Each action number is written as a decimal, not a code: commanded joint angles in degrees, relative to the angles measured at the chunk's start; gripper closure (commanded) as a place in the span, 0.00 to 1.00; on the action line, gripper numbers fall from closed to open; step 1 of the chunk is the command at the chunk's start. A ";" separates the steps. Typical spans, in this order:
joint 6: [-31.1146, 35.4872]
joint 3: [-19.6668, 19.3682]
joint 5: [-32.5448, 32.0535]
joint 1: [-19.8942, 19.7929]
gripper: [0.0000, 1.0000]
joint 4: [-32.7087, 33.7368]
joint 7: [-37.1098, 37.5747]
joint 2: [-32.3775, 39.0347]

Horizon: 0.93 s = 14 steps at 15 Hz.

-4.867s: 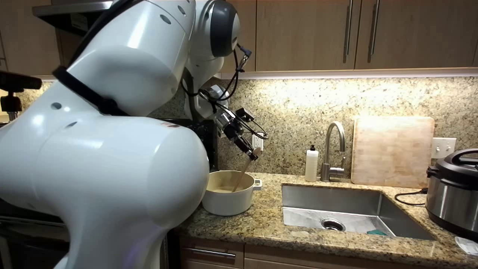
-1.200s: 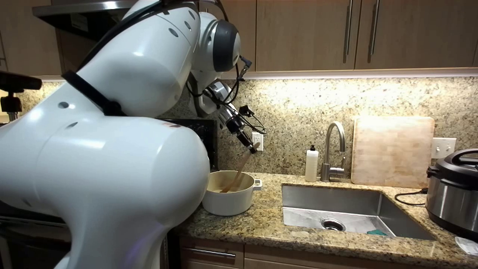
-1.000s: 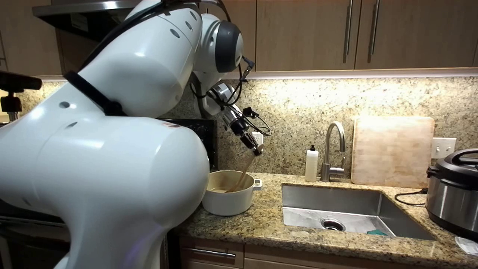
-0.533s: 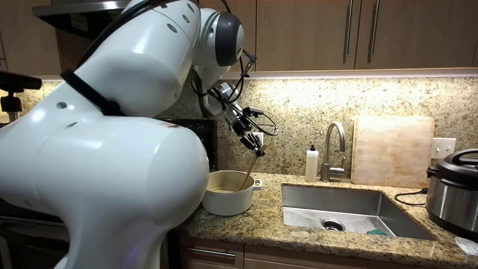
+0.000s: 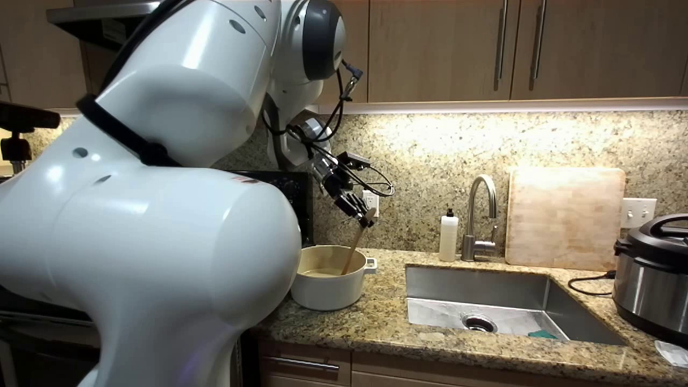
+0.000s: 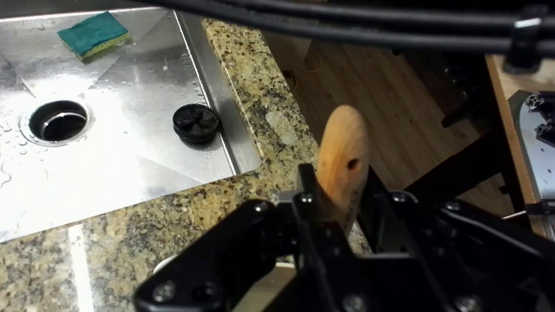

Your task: Pick up the cooking stick and stir in the pot

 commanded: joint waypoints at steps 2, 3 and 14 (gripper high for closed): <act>1.90 2.59 -0.98 -0.33 0.93 1.24 -7.71 1.99; 2.49 2.93 -0.96 -0.18 0.93 2.01 -9.63 2.83; 6.55 1.35 2.22 0.34 0.93 12.83 -11.51 9.15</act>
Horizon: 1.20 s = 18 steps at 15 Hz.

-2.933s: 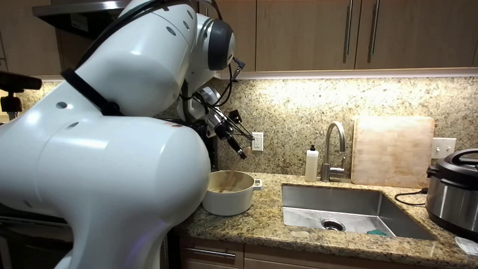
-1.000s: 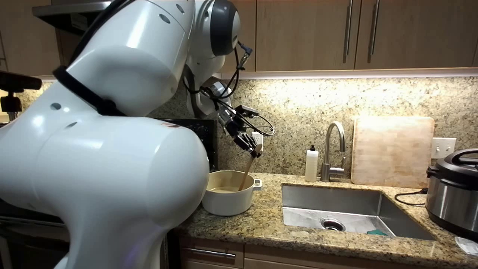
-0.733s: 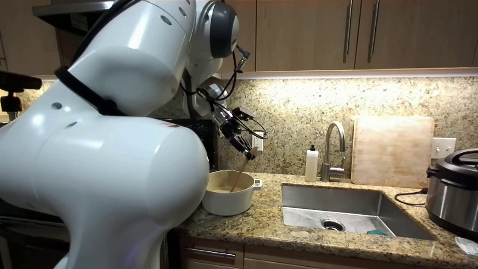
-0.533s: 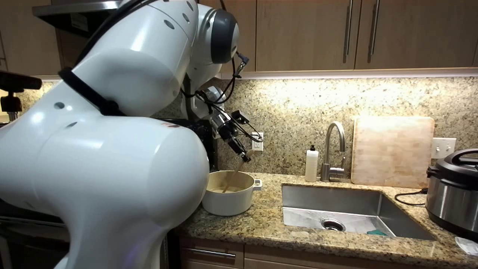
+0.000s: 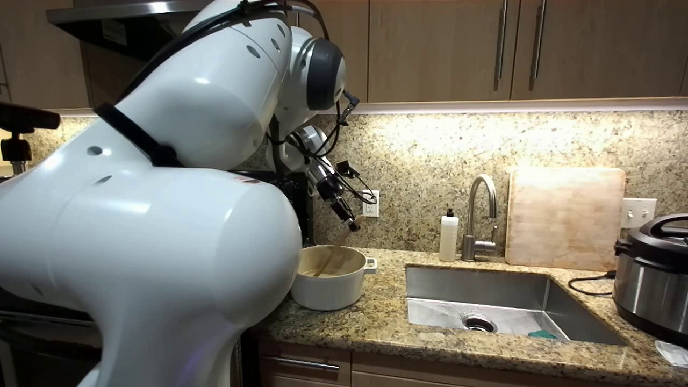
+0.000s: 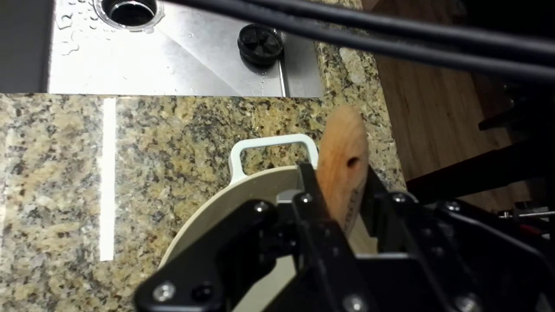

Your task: Pick up the cooking stick and stir in the pot

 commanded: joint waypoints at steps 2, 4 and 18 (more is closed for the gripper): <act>1.48 -1.48 3.42 -1.30 0.93 2.12 1.70 0.77; 1.98 -2.25 4.54 -1.62 0.93 1.58 2.87 0.28; -6.52 -2.15 -3.62 0.08 0.93 -14.01 14.59 -11.84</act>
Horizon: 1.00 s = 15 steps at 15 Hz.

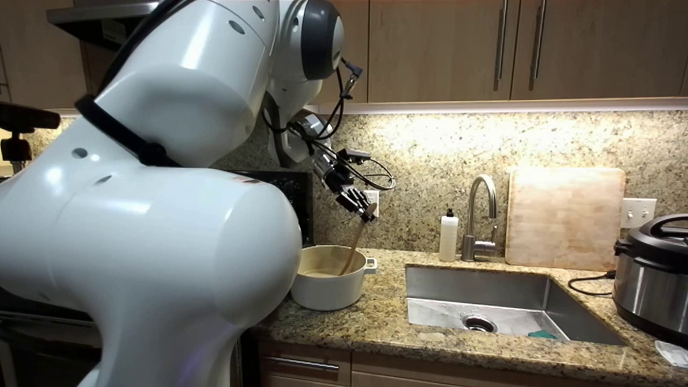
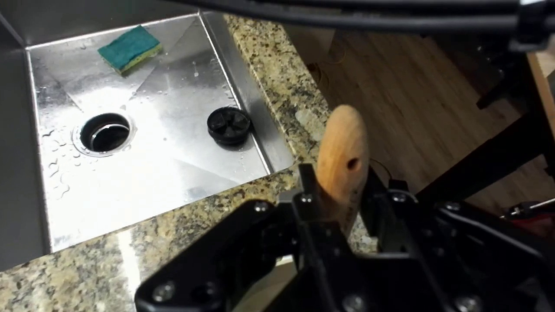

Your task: Pick up the cooking stick and stir in the pot

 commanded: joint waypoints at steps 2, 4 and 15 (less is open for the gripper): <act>-4.35 2.48 -3.14 -0.04 0.93 -5.85 -4.90 -3.29; -4.18 3.29 -3.81 -0.30 0.93 -4.80 -7.59 -1.84; 5.41 4.01 0.19 -1.70 0.93 2.57 -17.15 5.87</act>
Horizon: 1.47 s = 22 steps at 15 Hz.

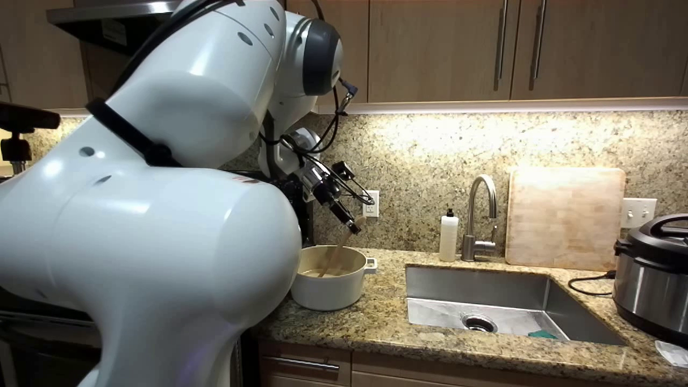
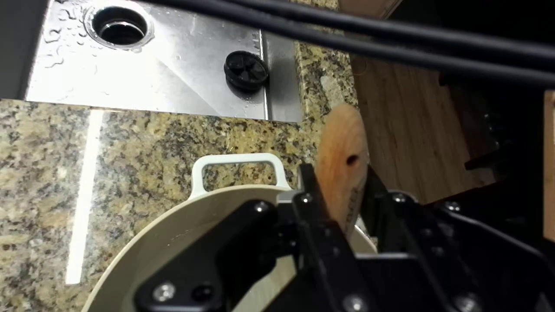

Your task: Pick up the cooking stick and stir in the pot

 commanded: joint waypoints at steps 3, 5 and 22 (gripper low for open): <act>2.70 -0.84 7.10 -3.46 0.93 3.89 -0.28 3.00; 4.52 -1.37 10.23 -5.13 0.93 3.84 0.07 2.83; 8.94 -5.32 20.53 -8.25 0.93 2.50 0.48 3.19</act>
